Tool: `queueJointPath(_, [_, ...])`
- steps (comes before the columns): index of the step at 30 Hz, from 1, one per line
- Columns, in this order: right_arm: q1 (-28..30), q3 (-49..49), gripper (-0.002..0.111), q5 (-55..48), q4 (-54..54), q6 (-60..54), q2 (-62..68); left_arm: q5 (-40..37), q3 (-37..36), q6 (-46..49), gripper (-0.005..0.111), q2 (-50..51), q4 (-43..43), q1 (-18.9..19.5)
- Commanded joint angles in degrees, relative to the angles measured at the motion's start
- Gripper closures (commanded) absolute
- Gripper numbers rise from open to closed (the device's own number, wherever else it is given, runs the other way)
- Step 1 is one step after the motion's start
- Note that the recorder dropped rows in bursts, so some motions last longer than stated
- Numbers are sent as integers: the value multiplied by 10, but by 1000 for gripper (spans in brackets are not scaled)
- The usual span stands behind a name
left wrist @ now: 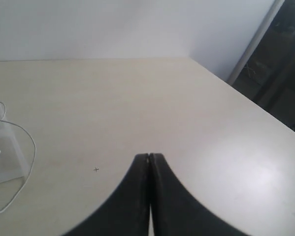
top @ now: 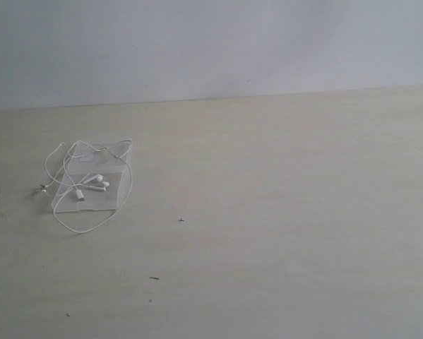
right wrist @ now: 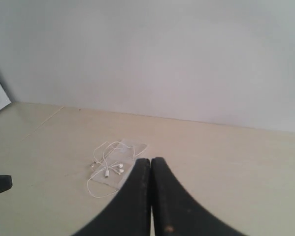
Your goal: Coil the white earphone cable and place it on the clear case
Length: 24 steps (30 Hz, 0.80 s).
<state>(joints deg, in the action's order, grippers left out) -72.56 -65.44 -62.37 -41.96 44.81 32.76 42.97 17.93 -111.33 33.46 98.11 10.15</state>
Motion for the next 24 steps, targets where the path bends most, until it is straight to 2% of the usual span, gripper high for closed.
queueJointPath(1, [-1,97,108,48,-30,105,-36,-14,-20,3,107,-3,-36,-3])
queueJointPath(6, [-1,189,108,104,-21,177,-48,-7,-38,1,107,-3,-57,-3])
queueJointPath(11, [-1,244,108,110,-18,203,-48,22,-43,-1,107,-3,-47,-3])
queueJointPath(14, [-1,258,108,110,-11,203,-48,48,-43,-1,107,-3,-36,-3])
queueJointPath(19, [-1,261,108,109,43,177,-48,49,-43,-1,107,-3,-36,-3])
queueJointPath(24, [-1,261,108,109,46,175,-48,49,-43,-1,107,-3,-36,-3])
